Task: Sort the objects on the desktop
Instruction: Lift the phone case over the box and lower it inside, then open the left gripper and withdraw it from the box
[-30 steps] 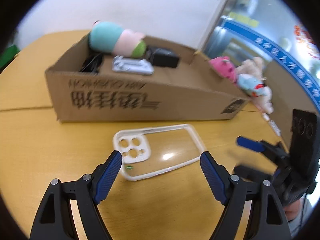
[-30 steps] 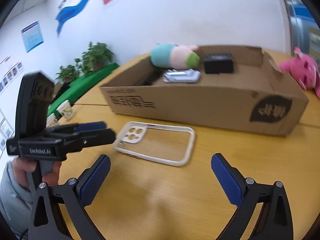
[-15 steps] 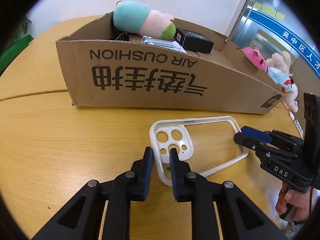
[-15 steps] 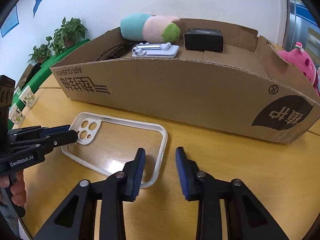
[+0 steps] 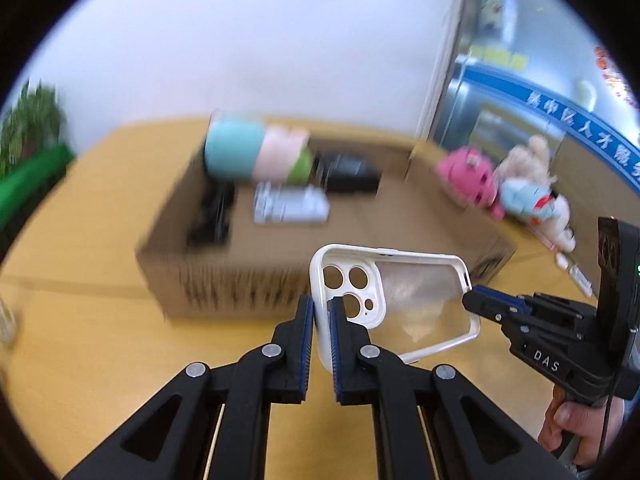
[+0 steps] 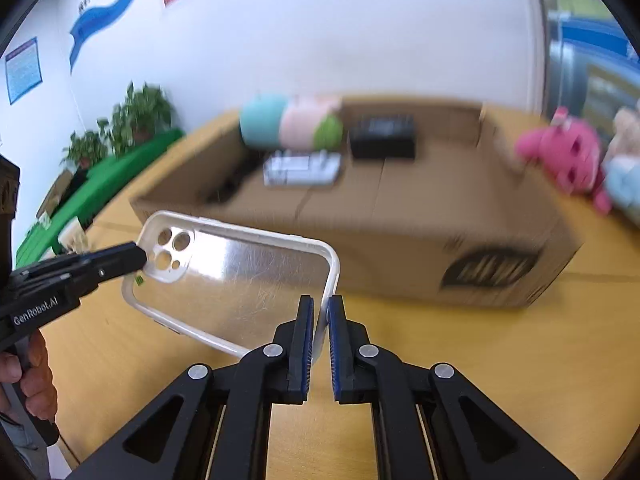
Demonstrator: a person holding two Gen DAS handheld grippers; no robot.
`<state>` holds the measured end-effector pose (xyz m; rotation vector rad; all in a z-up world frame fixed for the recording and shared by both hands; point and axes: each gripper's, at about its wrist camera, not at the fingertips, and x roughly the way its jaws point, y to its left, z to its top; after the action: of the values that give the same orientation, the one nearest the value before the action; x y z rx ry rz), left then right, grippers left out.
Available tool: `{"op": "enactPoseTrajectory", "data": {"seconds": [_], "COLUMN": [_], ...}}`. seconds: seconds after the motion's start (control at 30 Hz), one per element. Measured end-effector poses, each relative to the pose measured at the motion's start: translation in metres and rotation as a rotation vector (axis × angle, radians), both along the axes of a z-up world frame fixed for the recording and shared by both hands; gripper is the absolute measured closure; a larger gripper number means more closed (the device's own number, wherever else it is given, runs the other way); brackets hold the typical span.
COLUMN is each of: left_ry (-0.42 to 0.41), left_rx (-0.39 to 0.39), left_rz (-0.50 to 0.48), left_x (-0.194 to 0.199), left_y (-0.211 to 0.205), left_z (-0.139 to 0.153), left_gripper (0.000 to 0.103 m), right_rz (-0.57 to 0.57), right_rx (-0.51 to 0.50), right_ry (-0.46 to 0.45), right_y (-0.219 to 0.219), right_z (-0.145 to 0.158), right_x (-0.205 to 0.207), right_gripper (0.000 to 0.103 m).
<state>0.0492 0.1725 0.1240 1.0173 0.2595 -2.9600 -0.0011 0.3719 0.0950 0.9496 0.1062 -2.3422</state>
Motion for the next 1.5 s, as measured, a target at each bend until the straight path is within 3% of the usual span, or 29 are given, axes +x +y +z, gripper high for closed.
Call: {"op": "enactPoseTrajectory", "data": {"seconds": [0.17, 0.4, 0.5, 0.6, 0.77, 1.0, 1.1, 1.37, 1.5], "left_ry": [0.089, 0.182, 0.173, 0.107, -0.009, -0.303, -0.39, -0.533, -0.588], "left_rx": [-0.033, -0.088, -0.12, -0.112, -0.092, -0.047, -0.024, -0.044, -0.049], "left_rz": [-0.054, -0.074, -0.057, -0.039, -0.019, 0.011, 0.03, 0.05, 0.075], "left_x": [-0.021, -0.06, -0.075, -0.096, -0.125, -0.162, -0.171, -0.178, -0.181], "left_y": [0.01, 0.017, 0.007, -0.012, -0.044, -0.066, -0.072, -0.068, -0.071], "left_z": [0.046, 0.1, 0.113, 0.107, 0.074, -0.008, -0.034, -0.063, -0.072], "left_gripper": [0.096, 0.096, 0.096, 0.096, 0.096, 0.097, 0.097, 0.097, 0.097], "right_rz": [-0.039, -0.071, -0.057, -0.025, 0.037, 0.076, 0.086, 0.099, 0.097], "right_rx": [-0.058, -0.029, -0.047, -0.055, 0.004, 0.068, 0.094, 0.211, 0.2], "right_ry": [0.128, 0.248, 0.247, 0.226, 0.116, -0.186, -0.274, -0.397, -0.442], "right_y": [0.021, 0.02, 0.009, -0.009, -0.051, -0.085, -0.091, -0.106, -0.105], "right_z": [0.058, 0.118, 0.136, 0.143, 0.114, 0.017, -0.01, -0.047, -0.061], "right_x": [-0.002, -0.03, -0.049, -0.074, -0.115, -0.161, -0.169, -0.18, -0.181], "right_gripper": [0.097, 0.096, 0.096, 0.096, 0.095, 0.094, 0.094, 0.094, 0.093]}}
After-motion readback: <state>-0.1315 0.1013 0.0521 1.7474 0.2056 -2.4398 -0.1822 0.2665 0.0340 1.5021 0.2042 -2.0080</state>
